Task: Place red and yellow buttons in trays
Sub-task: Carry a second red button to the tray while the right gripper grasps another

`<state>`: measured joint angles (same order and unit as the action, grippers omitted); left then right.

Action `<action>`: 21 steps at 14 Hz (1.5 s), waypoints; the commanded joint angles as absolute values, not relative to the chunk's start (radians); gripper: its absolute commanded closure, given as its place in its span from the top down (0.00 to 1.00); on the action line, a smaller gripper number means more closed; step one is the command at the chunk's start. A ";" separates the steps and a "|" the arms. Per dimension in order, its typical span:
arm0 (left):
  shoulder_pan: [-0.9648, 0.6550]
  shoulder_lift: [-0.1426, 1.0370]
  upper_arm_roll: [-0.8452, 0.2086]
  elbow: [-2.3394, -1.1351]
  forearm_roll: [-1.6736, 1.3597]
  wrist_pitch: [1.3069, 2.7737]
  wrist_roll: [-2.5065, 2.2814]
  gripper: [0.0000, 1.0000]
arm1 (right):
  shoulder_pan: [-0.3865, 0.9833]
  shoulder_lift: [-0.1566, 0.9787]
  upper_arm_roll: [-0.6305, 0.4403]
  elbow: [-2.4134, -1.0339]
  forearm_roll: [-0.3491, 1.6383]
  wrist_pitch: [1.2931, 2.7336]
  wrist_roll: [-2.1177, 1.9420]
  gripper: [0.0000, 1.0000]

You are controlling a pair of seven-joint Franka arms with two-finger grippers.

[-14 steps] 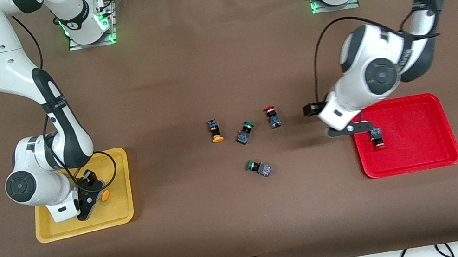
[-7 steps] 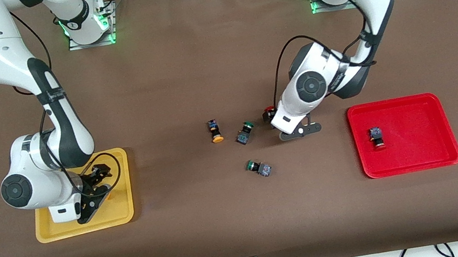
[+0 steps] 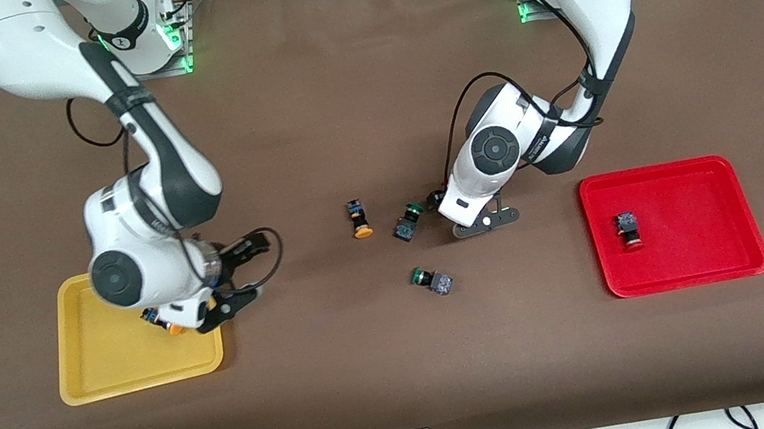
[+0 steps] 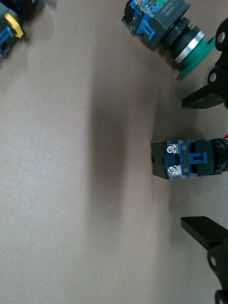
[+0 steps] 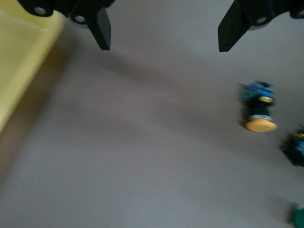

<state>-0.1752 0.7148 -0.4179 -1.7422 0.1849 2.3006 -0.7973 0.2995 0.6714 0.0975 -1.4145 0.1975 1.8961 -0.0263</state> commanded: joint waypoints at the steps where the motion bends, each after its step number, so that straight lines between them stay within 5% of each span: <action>1: -0.195 0.726 -0.411 -1.732 0.210 2.316 -0.818 0.73 | 0.383 0.657 0.115 -1.463 0.215 1.954 0.174 1.00; 3: -0.204 0.726 -0.411 -1.733 0.210 2.313 -0.819 0.40 | 0.452 0.661 0.115 -1.512 0.215 2.053 0.257 1.00; 6: -0.195 0.719 -0.410 -1.732 0.210 2.304 -0.813 0.19 | 0.527 0.669 0.114 -1.569 0.213 2.175 0.350 1.00; 11: -0.129 0.600 -0.410 -1.700 0.210 2.096 -0.776 0.18 | 0.587 0.692 0.112 -1.618 0.201 2.301 0.434 0.95; 15: 0.016 0.511 -0.410 -1.643 0.210 1.895 -0.536 0.18 | 0.615 0.716 0.103 -1.629 0.180 2.348 0.448 0.71; 18: 0.141 0.499 -0.408 -1.589 0.210 1.801 -0.324 0.19 | 0.618 0.727 0.100 -1.647 0.157 2.397 0.446 0.64; 21: 0.271 0.500 -0.402 -1.583 0.265 1.805 -0.100 0.21 | 0.615 0.729 0.100 -1.647 0.155 2.399 0.434 0.26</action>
<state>0.2103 0.4948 -0.3918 -1.5984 0.2055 1.8252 -0.2241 0.6078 0.7435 0.1069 -1.6254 0.1705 2.3797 0.4310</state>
